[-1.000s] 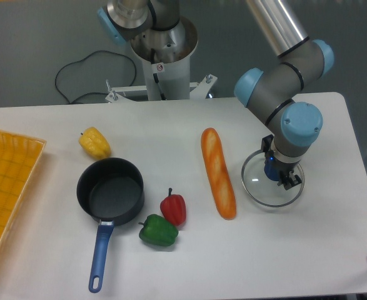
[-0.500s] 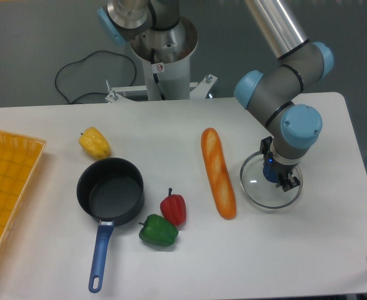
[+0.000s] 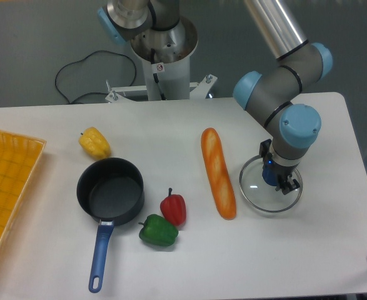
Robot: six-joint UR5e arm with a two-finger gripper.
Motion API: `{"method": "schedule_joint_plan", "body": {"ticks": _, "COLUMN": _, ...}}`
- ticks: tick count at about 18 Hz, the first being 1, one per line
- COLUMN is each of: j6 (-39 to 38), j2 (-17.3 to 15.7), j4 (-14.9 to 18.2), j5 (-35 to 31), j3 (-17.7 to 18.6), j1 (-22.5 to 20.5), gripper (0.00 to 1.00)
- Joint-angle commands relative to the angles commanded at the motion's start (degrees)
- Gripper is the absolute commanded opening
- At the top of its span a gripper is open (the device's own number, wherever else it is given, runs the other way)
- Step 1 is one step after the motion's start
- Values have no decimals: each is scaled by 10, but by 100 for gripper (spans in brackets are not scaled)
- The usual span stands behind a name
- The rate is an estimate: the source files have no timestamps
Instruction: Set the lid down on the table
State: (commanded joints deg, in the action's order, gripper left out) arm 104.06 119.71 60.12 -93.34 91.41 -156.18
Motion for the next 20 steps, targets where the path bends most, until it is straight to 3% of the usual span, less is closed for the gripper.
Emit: {"method": "schedule_joint_plan", "body": {"ticks": 20, "j6": 8, "j2": 6, "j4": -3, "j5": 0, "j3": 1, "j1": 0, "gripper": 64}}
